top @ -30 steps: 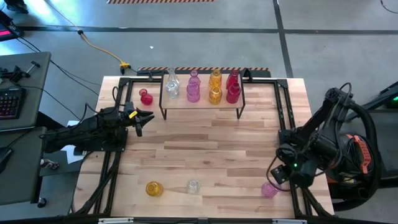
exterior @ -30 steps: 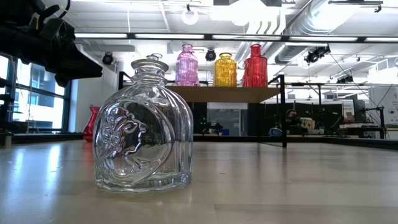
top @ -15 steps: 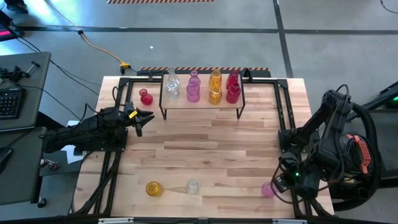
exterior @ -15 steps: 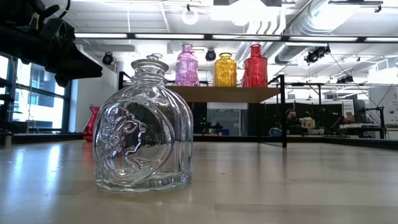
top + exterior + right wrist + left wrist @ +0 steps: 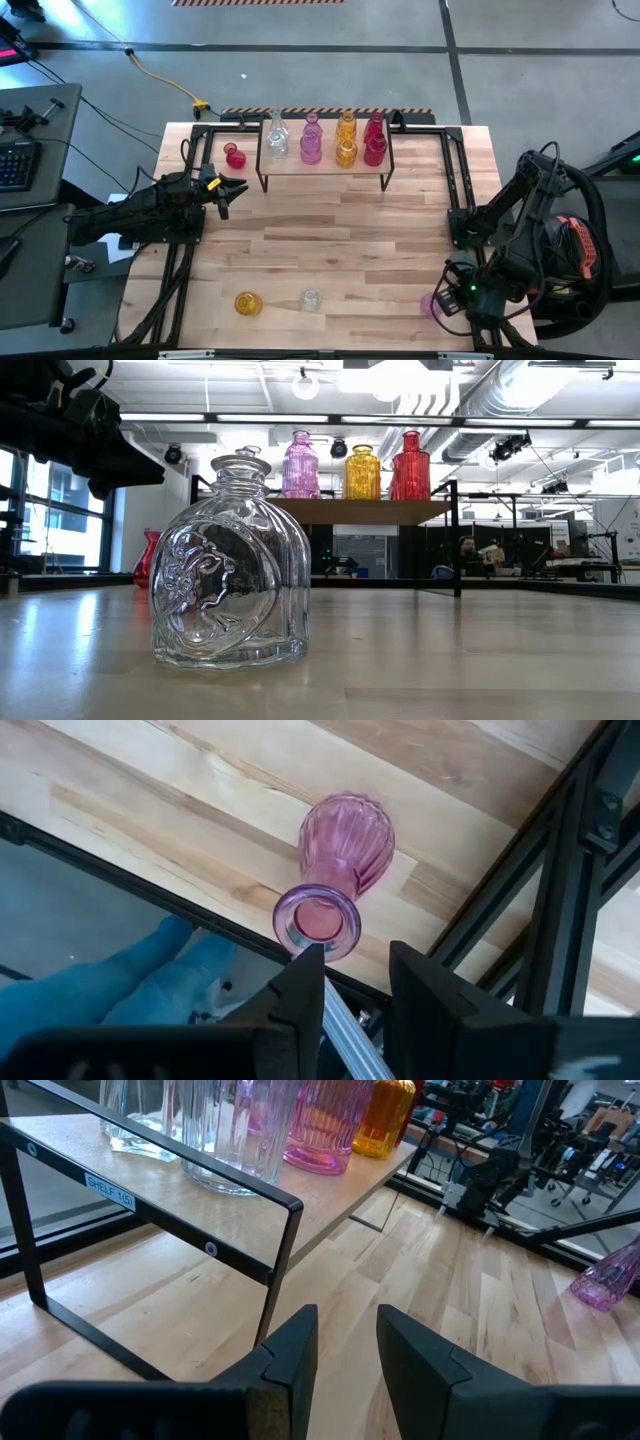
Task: Sort vases onto shelf
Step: Put the purple vase on the shelf aligned with the other purple vase
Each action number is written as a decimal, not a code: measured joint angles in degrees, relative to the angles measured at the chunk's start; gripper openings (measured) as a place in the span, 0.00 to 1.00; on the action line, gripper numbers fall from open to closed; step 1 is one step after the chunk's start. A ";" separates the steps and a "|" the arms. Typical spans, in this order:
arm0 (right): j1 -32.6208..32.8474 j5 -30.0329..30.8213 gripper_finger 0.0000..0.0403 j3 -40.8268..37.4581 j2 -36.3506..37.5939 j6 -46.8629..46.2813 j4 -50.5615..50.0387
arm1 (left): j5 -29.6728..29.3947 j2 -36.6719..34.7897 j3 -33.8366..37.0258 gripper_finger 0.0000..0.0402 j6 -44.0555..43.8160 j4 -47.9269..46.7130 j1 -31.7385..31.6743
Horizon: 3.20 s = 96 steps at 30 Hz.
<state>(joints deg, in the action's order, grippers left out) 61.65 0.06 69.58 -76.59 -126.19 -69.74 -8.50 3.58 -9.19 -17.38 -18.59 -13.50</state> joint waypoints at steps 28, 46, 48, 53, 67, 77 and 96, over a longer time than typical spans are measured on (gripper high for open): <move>-2.48 -1.71 0.24 0.00 -6.45 -0.82 -0.30 | 0.00 0.00 0.02 0.24 -0.01 0.00 -0.01; -5.14 -2.65 0.02 0.09 -5.61 2.28 -0.99 | 0.00 0.00 0.02 0.24 0.00 0.00 -0.01; -6.05 -2.68 0.01 0.09 -4.57 4.10 -1.30 | 0.01 0.01 0.02 0.24 0.01 0.00 0.00; -9.77 -2.74 0.00 0.07 -1.16 9.79 -3.46 | 0.01 0.01 0.02 0.24 0.01 0.00 -0.01; -17.79 -2.68 0.00 0.04 5.17 22.18 -9.09 | 0.01 0.00 0.02 0.24 0.00 0.00 0.00; -22.37 1.47 0.00 0.00 8.11 27.83 -3.93 | 0.00 -0.01 0.02 0.24 0.00 0.00 -0.01; -37.14 0.72 0.00 0.00 8.15 47.07 8.08 | -0.01 0.00 0.02 0.24 -0.01 0.00 0.00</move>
<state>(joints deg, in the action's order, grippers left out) 24.50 0.78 69.58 -68.45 -79.12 -61.66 -8.51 3.58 -9.17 -17.38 -18.59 -13.50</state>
